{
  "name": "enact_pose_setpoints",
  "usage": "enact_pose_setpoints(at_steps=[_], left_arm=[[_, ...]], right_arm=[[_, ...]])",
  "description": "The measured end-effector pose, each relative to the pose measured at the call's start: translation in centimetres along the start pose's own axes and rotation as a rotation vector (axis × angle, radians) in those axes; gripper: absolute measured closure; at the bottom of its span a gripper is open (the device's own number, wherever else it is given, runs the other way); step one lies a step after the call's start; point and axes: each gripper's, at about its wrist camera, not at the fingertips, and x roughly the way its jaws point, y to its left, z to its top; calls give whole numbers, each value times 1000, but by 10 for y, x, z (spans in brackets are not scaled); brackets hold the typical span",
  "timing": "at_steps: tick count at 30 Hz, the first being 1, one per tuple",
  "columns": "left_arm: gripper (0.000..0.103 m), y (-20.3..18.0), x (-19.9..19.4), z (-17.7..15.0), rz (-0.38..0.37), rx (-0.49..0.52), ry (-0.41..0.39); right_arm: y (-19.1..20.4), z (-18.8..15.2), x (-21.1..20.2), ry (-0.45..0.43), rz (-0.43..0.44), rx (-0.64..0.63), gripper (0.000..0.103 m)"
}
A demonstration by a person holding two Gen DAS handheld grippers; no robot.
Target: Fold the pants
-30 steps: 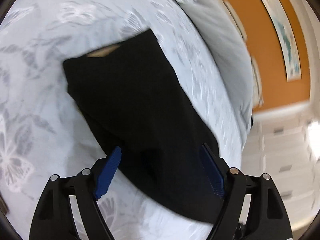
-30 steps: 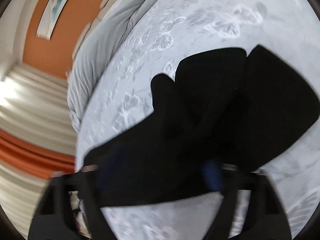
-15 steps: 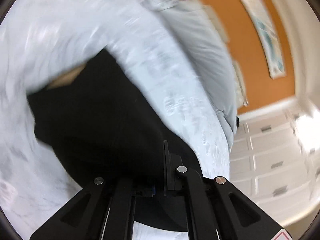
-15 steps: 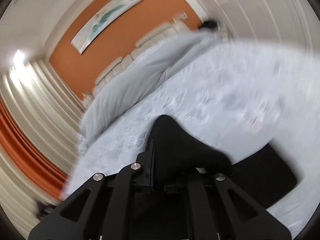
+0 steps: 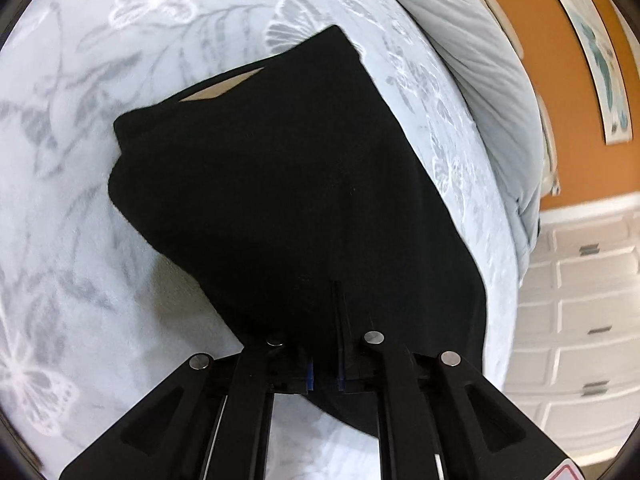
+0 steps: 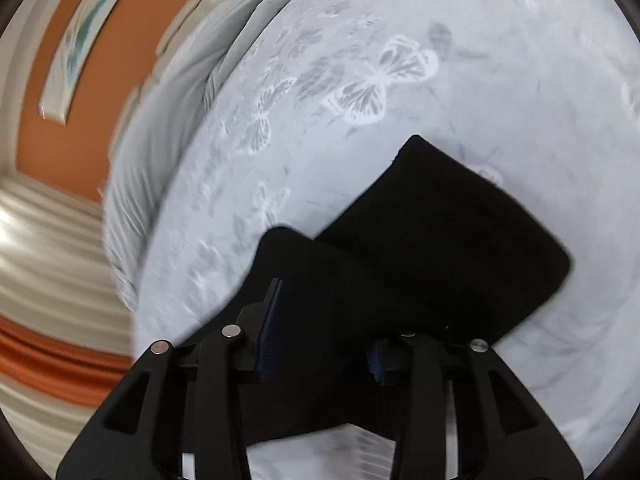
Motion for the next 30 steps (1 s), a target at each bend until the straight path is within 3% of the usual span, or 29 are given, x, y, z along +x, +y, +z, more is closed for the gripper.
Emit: enact_pose_setpoints(at_steps=[1,2,4,6,7,8,10,12,15,17,18,19,20,21,24,26,30], left_arm=[[94,1,-1,3,-15,-14,-7],[95,1,-3,5,-19,-15,-19],[97,0,-9,4,1,3,-41],[97,-4,-9,4,46,38,-41],[97,-4,-6,5,70,46,-34],[97,0,-5,2,76,45,-28],[96,0,-2,4,63,22,-21],[95,3,-3,6,56,12,-9],[93,7,-2,5,61,8,-12],[93,8,-2,5,71,7,-21],[93,8,-2,5,74,6,-29],[95,7,-3,4,79,10,-37],[97,6,-3,3,81,16,-43],[98,4,-5,2,87,17,-59],[98,1,-20,1,80,10,-120],[98,5,-32,7,62,2,-151],[97,24,-19,17,112,-39,-106]], right_arm=[[8,4,-1,-30,20,-6,84],[25,4,-14,-90,40,-59,90],[58,1,-42,-184,94,-176,90],[79,-6,-66,-284,-7,-305,87],[75,-6,-66,-298,-104,-327,74],[56,-1,-58,-277,-235,-306,64],[17,6,-45,-202,-342,-204,64],[-15,10,-47,-156,-355,-92,64],[-7,8,-73,-251,-285,-102,64],[5,4,-75,-277,-274,-158,41],[7,4,-69,-260,-285,-175,41],[8,4,-57,-224,-311,-194,51],[4,6,-42,-176,-354,-217,77],[4,5,-27,-134,-416,-232,81],[26,-3,-39,-187,-374,-263,78],[52,-14,-53,-247,-335,-333,62],[99,-44,-25,-190,-311,-490,61]])
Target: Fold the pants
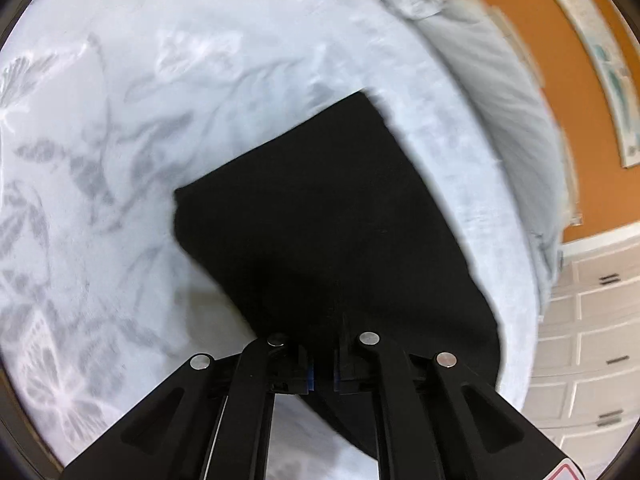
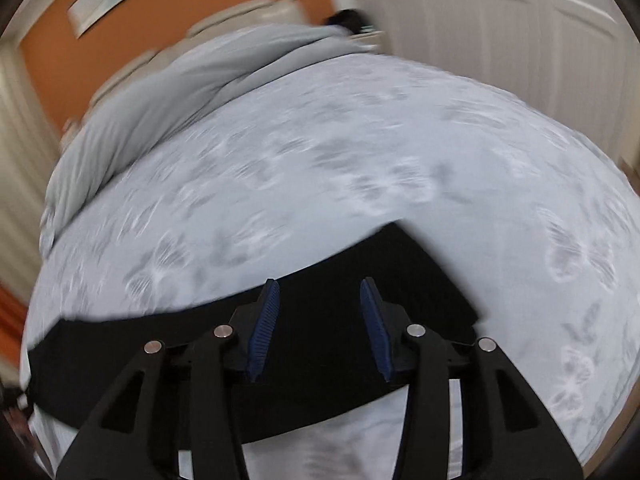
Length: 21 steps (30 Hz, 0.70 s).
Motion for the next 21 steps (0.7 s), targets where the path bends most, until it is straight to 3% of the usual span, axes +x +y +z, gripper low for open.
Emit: enact_pose_setpoints(at_steps=[2,4,5,6,8,9,12,14,15,17,18,19,21], left_arm=[[91,5,-9,-4,-33,-81,24],[80,0,-31,-10,-30,-91,-30],[74,-6,-49,-14,28,-63,-91],[60,-9,-58,-17,66,-53,-134],[55,-23,-76,-22,113,13,-241],[55,-32,-77,-23,127,63,-259],[52,-55,-65,-30,197,189,-270],[51,-59,-45,-31,256,244,-218],[51,-56,-35,-31,278,257,-183],[51,-50,-20,-25,323,260,-154],[51,-50,-17,-21,342,262,-152],[51,-47,-16,-16,359,266,-157],[51,-42,-18,-9,334,249,-165]], right_arm=[[54,-5,0,17,115,-109,61],[105,-10,1,50,229,-202,61],[146,-13,9,107,328,-265,61],[172,-14,18,149,389,-294,60],[232,-18,42,252,528,-337,38],[268,-20,58,300,585,-356,36],[345,-24,106,368,601,-409,36],[377,-31,138,422,569,-434,36],[391,-38,158,463,543,-450,38],[410,-56,169,513,532,-513,69],[415,-59,166,501,544,-548,78],[417,-61,157,471,579,-587,97],[423,-55,141,354,595,-623,98]])
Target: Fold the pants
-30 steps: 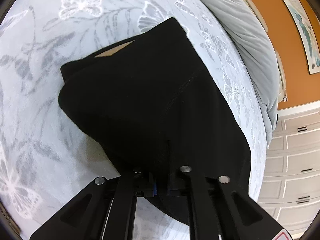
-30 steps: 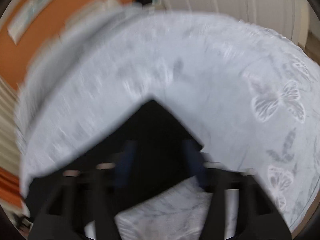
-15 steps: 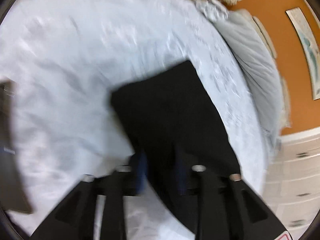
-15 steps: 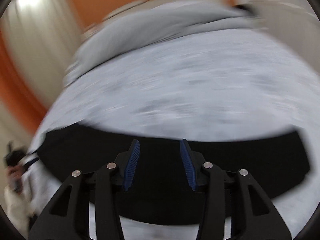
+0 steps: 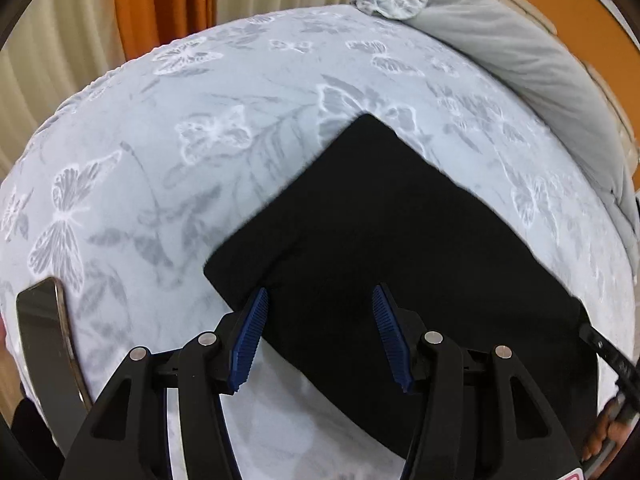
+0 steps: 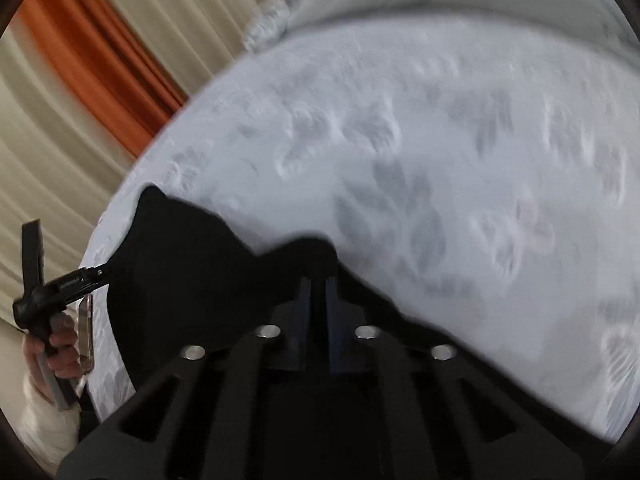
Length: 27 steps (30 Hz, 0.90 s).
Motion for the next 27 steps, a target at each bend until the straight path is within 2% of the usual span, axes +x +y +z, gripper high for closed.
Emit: enact_pose_setpoints(at_steps=[2,5,7,8,9,10,11,14,17,19,23,24,25,26,27], left_arm=[[51,10,-1,7,-63,-57,-8],[51,18,6,11,-130,-135,11],[50,18,0,12,-145,-139,0],[50,19,-5,10,-161,-143,-8],[44,22,-8,7,-183,-154,-9],[34,27,-10,3,-222,-180,4],[33,31,-10,0,-245,-207,12],[33,43,-6,-10,-271,-288,53],[33,50,-14,-24,-301,-347,73],[30,49,-17,-29,-297,-363,53],[30,37,16,-16,-241,-333,93],[32,36,20,-13,-236,-337,73],[44,33,20,-10,-221,-332,44],[52,29,20,-6,-207,-310,33],[68,29,21,-5,-207,-311,37]], right_arm=[[-8,8,6,-30,-86,3,99],[-29,14,27,12,-275,36,96],[-39,-1,-1,-15,-229,94,91],[-39,-11,-19,-42,-199,102,71],[-37,-27,-43,-73,-187,96,55],[-32,-42,-63,-100,-203,81,28],[-31,-66,-91,-142,-235,63,25],[-25,-112,-134,-160,-240,60,26],[-40,-145,-165,-158,-241,141,26],[-52,-161,-174,-154,-255,205,25],[-86,-182,-189,-118,-373,334,25],[-104,-189,-207,-142,-409,385,25],[-115,-195,-218,-162,-430,417,25],[-129,-203,-234,-189,-467,463,25],[-151,-217,-259,-225,-526,537,23]])
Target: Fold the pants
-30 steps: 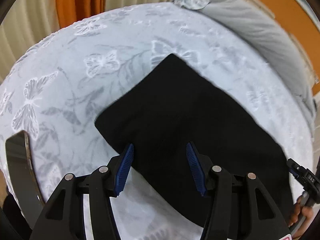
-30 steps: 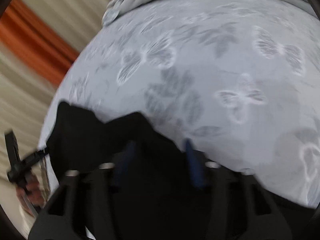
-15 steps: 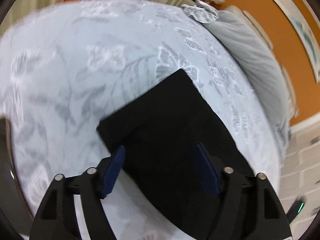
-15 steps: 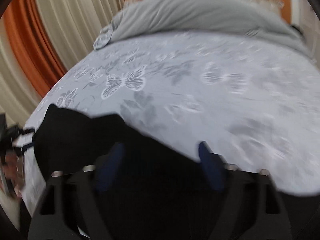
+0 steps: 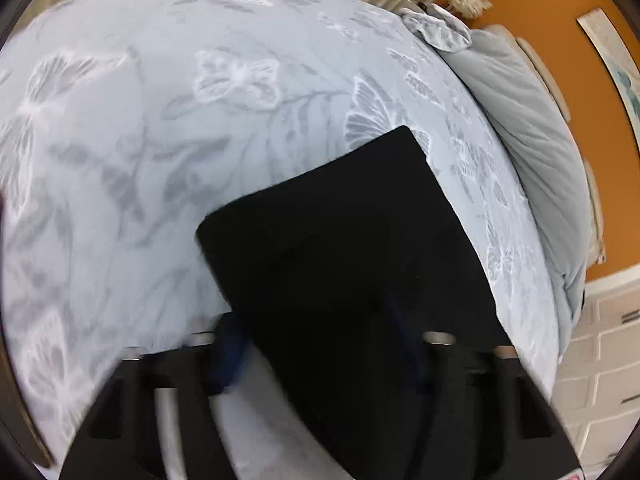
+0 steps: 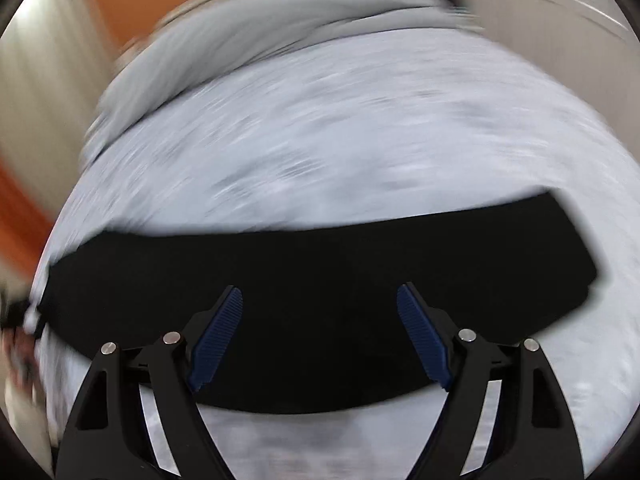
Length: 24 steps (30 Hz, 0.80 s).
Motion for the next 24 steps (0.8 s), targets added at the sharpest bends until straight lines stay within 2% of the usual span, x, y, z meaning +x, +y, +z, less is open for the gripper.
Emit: enact_pose_setpoints(at_steps=[1,3,4,5,7,12,13,14,15,17,20,22,24], left_arm=[[82,4,0,0,-19,-37,4],[84,13,-1,2,-60,-85,19],[84,15,0,3,-70,-98,25],[84,16,0,4,-75,-105,33],[84,16,2,4,-72,-103,37],[83,12,3,2,-45,-100,18],[83,12,3,2,-44,-102,16],[84,11,3,1,-40,-101,12],[87,11,2,0,-39,-98,8],[91,10,-3,0,-44,-104,-5],[92,8,-30,0,-113,-108,-41],[93,5,-47,0,-127,-77,-66],[93,2,-56,0,-118,-19,-72]], right_arm=[[-26,1,-7,-15,-45,56,21],[-92,-1,-23,-25,-142,223,21],[-128,-6,-28,-19,-163,330,21],[-157,-12,-30,-10,-148,419,21],[-187,-19,-24,19,-98,492,23],[-209,-23,14,105,-42,540,25],[-208,-23,20,103,-34,539,45],[-201,-19,24,93,-39,509,91],[-193,-14,28,92,-9,475,95],[-185,-7,17,27,31,487,95],[-164,8,-34,-138,105,414,96],[-169,9,-42,-154,86,412,96],[-184,5,-27,-106,79,453,96]])
